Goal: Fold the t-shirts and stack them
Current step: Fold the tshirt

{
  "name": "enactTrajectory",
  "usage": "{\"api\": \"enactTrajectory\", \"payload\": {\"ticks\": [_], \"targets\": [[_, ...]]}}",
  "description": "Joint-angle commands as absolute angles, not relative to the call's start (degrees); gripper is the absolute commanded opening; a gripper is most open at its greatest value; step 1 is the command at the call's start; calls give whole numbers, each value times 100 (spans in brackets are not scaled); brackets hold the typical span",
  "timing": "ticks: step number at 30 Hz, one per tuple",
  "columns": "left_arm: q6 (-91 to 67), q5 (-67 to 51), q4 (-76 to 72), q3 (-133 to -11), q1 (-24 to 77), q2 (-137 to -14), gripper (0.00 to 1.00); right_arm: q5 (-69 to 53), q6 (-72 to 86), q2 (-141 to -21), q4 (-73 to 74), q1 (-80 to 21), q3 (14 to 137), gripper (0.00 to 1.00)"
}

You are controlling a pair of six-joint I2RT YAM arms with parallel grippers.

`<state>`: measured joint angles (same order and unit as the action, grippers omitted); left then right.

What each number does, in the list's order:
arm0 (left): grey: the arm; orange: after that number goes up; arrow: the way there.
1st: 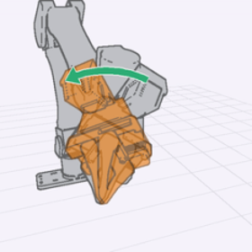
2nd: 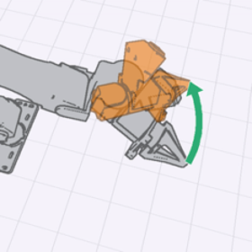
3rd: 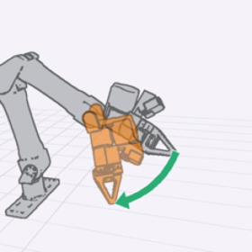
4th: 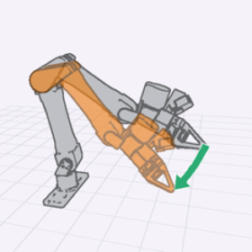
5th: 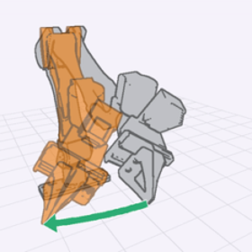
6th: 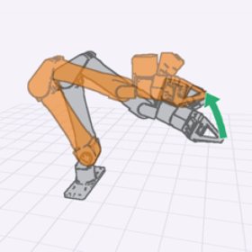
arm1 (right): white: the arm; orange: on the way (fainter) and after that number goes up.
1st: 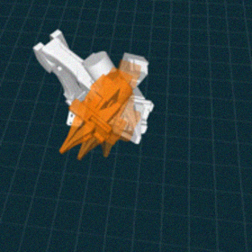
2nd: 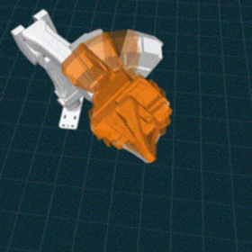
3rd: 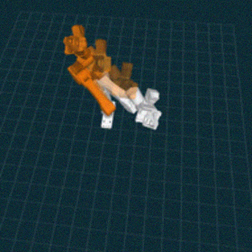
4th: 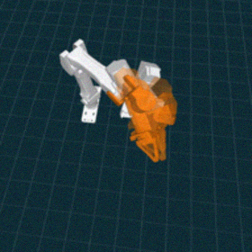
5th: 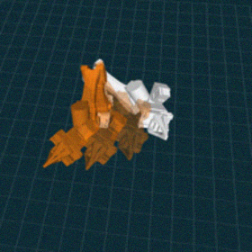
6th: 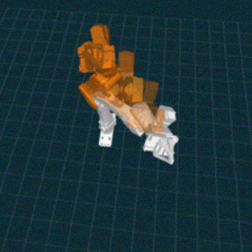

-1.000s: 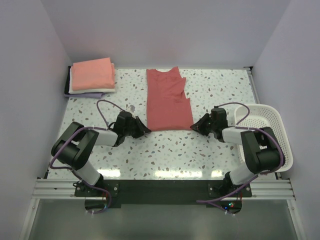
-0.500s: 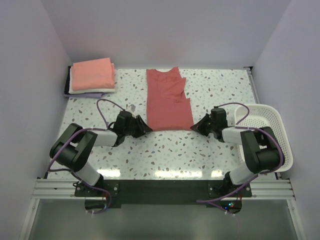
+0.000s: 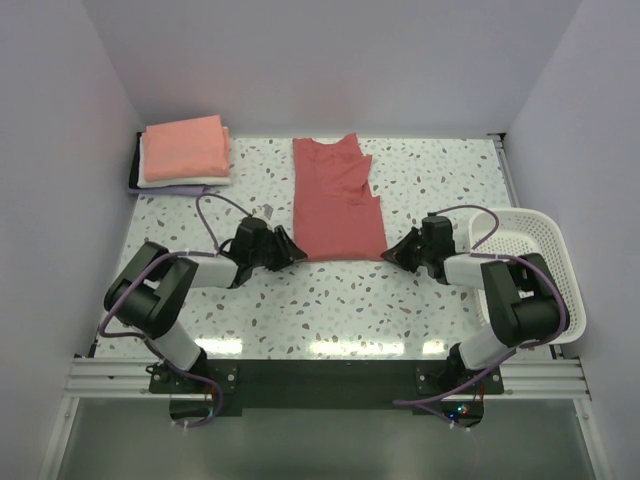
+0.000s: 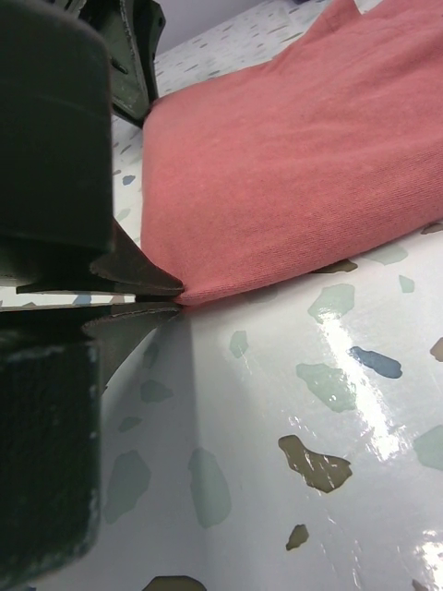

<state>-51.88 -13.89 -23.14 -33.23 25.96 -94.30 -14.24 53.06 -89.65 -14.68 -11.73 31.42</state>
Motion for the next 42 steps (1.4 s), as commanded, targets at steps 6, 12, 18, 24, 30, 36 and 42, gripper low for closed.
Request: {"api": "enactTrajectory", "payload": {"ticks": [6, 12, 18, 24, 30, 36, 42], "targets": [[-5097, -1116, -2136, -3489, 2602, -9686, 21, -1424, 5177, -8965, -1398, -1169, 3173, 0], [-5054, -1178, -2039, -3428, 2602, -9457, 5, -1494, 5133, -8772, -1187, -1169, 3217, 0], [-4948, -1195, -1785, -3200, 2610, -8922, 0, -1626, 5071, -8166, -853, -1178, 3059, 0], [-4939, -1178, -1723, -2472, 2698, -8131, 0, -1872, 4992, -7280, -502, -1178, 2656, 0], [-4948, -1020, -1512, -1865, 3005, -7068, 0, -1995, 4808, -6023, 322, -1239, 2111, 0], [-5053, -897, -1020, -1215, 3278, -5794, 0, -2136, 4773, -4116, 1535, -1283, 1618, 0], [-5229, -1019, -712, -555, 3375, -4466, 0, -2180, 4746, -2682, 2626, -1283, 1468, 0]]}}
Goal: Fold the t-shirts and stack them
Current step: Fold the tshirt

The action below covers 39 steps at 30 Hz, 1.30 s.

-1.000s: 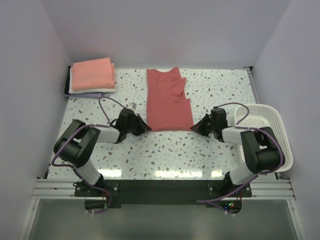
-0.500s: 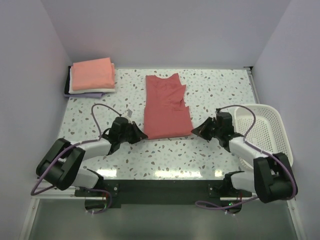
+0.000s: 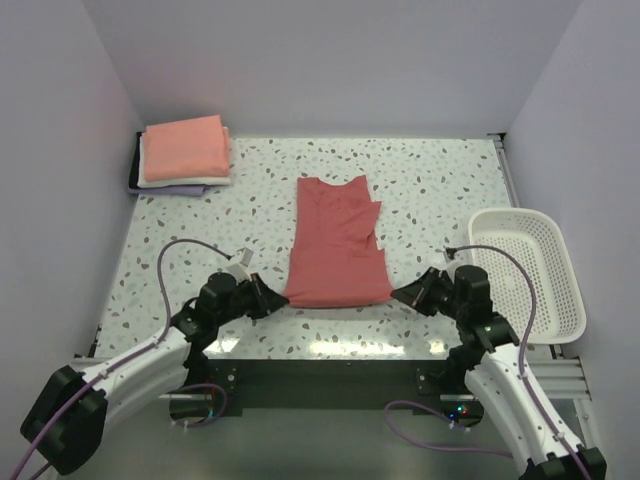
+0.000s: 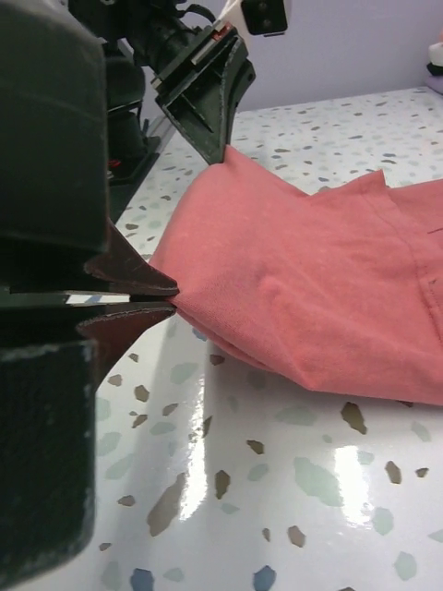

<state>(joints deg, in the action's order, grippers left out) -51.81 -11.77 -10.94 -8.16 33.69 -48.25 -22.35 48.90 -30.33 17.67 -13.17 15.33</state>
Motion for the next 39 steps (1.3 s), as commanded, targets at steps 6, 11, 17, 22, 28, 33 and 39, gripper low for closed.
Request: {"api": "enactTrajectory", "payload": {"ticks": [6, 11, 17, 22, 28, 33, 39], "targets": [[-5168, -975, -475, -649, 3384, -3999, 0, -2250, 4562, -2732, 2804, -1283, 1669, 0], [-5036, -844, -413, -1256, 3375, -4692, 0, -2014, 4281, -3382, 2698, -1292, 2239, 0], [-4764, -853, -343, -2458, 3366, -5650, 0, -1811, 4096, -4657, 2585, -1292, 3144, 0], [-4562, -870, -133, -3347, 3270, -6415, 0, -1855, 4104, -5492, 2321, -1292, 3761, 0], [-4412, -1239, -105, -4472, 2848, -7496, 0, -1749, 4131, -6783, 2004, -1283, 4868, 0], [-4403, -1529, -202, -5369, 2356, -8603, 0, -1766, 4096, -8347, 1784, -1266, 6150, 0], [-4289, -1697, -106, -6757, 1864, -9955, 0, -1854, 4227, -9850, 1617, -1134, 7697, 0]]}}
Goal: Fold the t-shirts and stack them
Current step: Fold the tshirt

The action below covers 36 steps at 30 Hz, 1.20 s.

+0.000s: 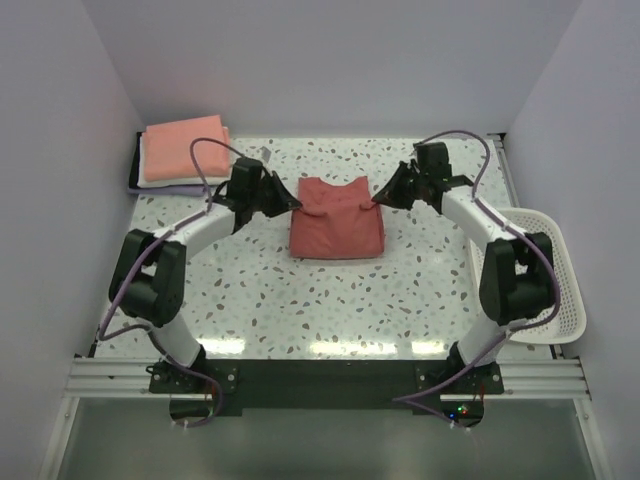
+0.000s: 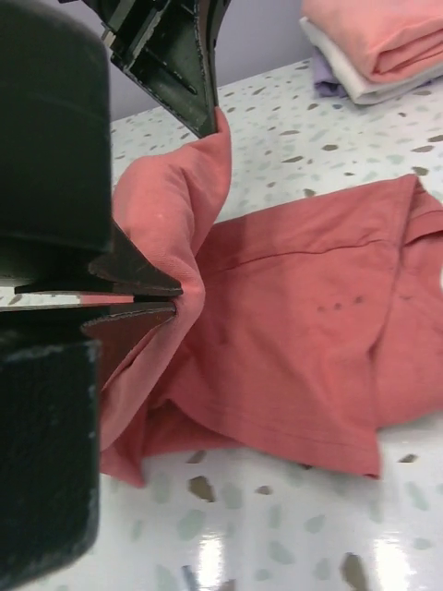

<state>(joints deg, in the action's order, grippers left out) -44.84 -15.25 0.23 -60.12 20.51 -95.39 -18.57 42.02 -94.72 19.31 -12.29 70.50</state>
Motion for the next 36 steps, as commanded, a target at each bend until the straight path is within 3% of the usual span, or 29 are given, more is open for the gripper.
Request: {"api": "enactTrajectory", "payload": {"ticks": [1, 7, 18, 20, 21, 23, 24, 25, 27, 31, 34, 35, 36], "targets": [[-4280, -1688, -45, -6950, 1776, -10123, 0, -1881, 4271, -10227, 1626, -1099, 7899, 0], [-4324, -2135, -210, -8496, 1469, -11512, 0, -2136, 4430, -11634, 1336, -941, 9410, 0], [-4851, -3085, -1388, -10054, 1046, -13482, 2, -2461, 4825, -13323, 536, -642, 10748, 3], [-4922, -3164, -1450, -10239, 967, -13614, 11, -2540, 4843, -13447, 545, -572, 10994, 19], [-4957, -3190, -1650, -10239, 897, -13606, 26, -2549, 4825, -13526, 580, -545, 11152, 24], [-4983, -3199, -1784, -10169, 818, -13492, 43, -2758, 4764, -13596, 685, -466, 11346, 41], [-4966, -3208, -1854, -10160, 748, -13422, 58, -2786, 4624, -13623, 799, -440, 11451, 46], [-4905, -3217, -1854, -10099, 721, -13351, 62, -2769, 4553, -13562, 1026, -396, 11574, 52], [-4782, -3208, -1889, -9968, 712, -13035, 70, -2690, 4404, -13204, 994, -378, 11253, 55], [-4605, -3147, -1934, -9300, 773, -12446, 64, -2829, 4465, -12562, 398, -474, 10347, 54], [-4623, -3015, -1977, -8678, 922, -12007, 45, -2909, 4491, -12183, 28, -719, 9582, 52], [-4614, -2919, -1934, -8544, 984, -11832, 31, -2909, 4491, -11990, -148, -790, 9432, 51], [-4597, -2848, -1934, -8282, 1141, -11760, 25, -2953, 4500, -11936, -184, -956, 9231, 49]]}}
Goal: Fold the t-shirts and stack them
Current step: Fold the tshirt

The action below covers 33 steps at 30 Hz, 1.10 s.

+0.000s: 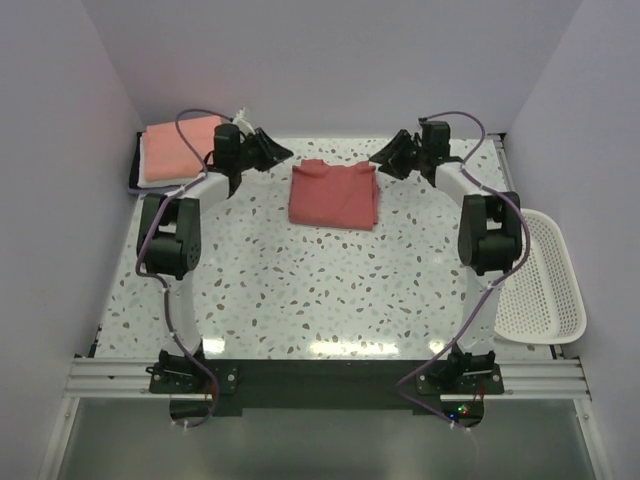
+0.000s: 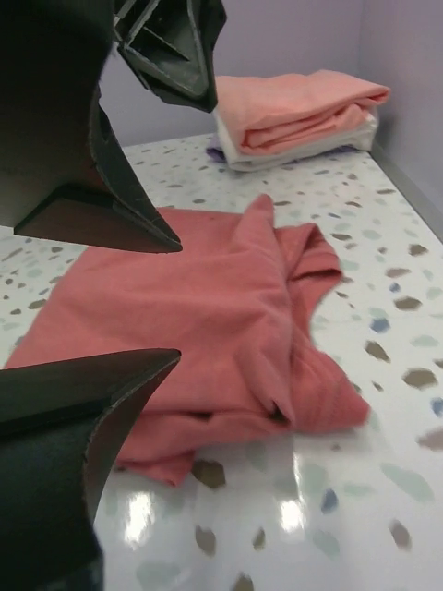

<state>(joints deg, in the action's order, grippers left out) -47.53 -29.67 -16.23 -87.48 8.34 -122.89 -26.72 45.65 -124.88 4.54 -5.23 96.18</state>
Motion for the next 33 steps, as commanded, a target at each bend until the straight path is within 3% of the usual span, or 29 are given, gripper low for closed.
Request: {"api": "enactTrajectory", "payload": {"ticks": [1, 2, 4, 11, 21, 33], "targets": [[-4588, -2769, -1934, -8166, 1221, -11664, 20, -3005, 4509, -11883, -315, -1036, 9142, 49], [-4588, -2734, -1890, -8069, 1300, -11628, 10, -3041, 4517, -11848, -369, -1124, 9071, 49], [-4579, -2664, -1820, -7832, 1529, -11593, 0, -3015, 4526, -11795, -517, -1361, 8834, 48], [-4448, -2619, -1820, -7453, 1802, -11873, 0, -3050, 4535, -12251, -712, -1573, 8876, 48], [-3779, -1986, -906, -8481, 1758, -12928, 0, -2805, 4439, -14280, 394, -1354, 11267, 46], [-4236, -1741, -844, -7568, 1889, -12420, 0, -2742, 4693, -14125, 176, -1362, 10372, 46]]}}
